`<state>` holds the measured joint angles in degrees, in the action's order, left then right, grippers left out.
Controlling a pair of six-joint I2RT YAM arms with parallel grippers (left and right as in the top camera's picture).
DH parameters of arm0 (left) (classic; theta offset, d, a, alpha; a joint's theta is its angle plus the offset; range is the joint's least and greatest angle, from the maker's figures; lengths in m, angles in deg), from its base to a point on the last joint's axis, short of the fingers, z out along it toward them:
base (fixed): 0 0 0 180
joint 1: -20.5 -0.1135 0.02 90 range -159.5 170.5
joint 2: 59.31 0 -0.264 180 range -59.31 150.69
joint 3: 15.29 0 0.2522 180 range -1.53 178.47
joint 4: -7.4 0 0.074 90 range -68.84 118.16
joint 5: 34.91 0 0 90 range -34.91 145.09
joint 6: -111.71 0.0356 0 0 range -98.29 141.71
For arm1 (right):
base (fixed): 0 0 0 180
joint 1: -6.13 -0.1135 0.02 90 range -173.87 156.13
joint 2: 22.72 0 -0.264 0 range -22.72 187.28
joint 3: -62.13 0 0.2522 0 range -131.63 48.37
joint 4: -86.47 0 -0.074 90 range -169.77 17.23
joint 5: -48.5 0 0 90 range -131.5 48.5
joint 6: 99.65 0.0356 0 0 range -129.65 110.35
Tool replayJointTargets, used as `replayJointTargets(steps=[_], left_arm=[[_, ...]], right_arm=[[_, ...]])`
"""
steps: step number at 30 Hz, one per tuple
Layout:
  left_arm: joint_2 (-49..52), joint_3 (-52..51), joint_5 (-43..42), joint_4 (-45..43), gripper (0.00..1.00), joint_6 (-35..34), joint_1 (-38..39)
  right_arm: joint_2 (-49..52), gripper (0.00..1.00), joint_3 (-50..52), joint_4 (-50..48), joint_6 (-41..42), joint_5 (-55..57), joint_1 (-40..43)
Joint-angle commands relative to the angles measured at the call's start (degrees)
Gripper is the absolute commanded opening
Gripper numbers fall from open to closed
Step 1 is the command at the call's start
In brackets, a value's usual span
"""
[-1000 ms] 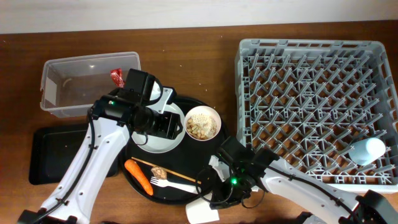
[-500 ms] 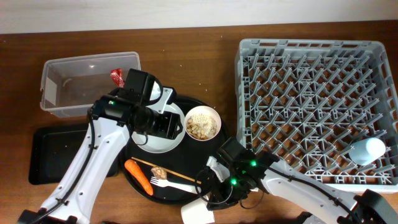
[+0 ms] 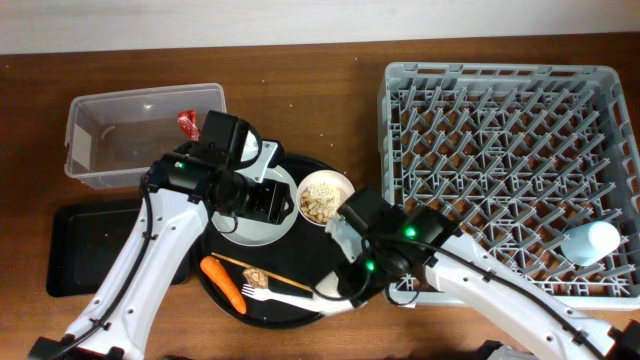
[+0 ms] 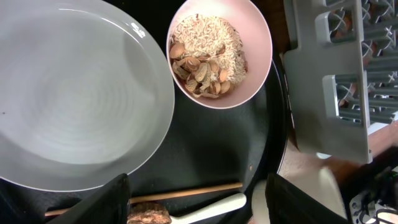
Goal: Sort waste into correct bins and load items into the dishwasher rack
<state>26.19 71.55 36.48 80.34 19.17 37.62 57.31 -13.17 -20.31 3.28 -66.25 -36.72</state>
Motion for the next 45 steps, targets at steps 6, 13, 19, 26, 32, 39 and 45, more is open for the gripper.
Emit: replayJointTargets(steps=[6,13,19,26,32,39,45], left_arm=[[-0.2,0.2,-0.5,0.2,0.69,0.9,0.1],[-0.2,0.2,-0.5,0.2,0.69,0.9,0.1],[-0.2,0.2,-0.5,0.1,0.69,0.9,0.1],[-0.2,0.2,-0.5,0.1,0.69,0.9,0.1],[-0.2,0.2,-0.5,0.1,0.69,0.9,0.1],[-0.2,0.2,-5.3,0.1,0.70,0.9,0.1],[0.7,-0.4,-8.1,0.1,0.70,0.9,3.0]], right_arm=[[1.9,0.04,-1.3,-3.0,-4.6,14.2,-0.3],[6.8,0.04,-1.3,-9.2,-5.7,16.4,-0.3],[8.7,0.26,-1.3,-10.4,-5.7,16.4,-0.3],[8.6,0.62,-3.9,-10.1,-5.7,15.0,-0.3],[8.3,0.65,-10.4,-5.7,-5.7,15.6,-0.2],[6.6,0.65,-19.7,3.3,-4.1,20.0,5.2],[3.2,0.65,-26.0,13.4,-1.3,21.0,19.1]])
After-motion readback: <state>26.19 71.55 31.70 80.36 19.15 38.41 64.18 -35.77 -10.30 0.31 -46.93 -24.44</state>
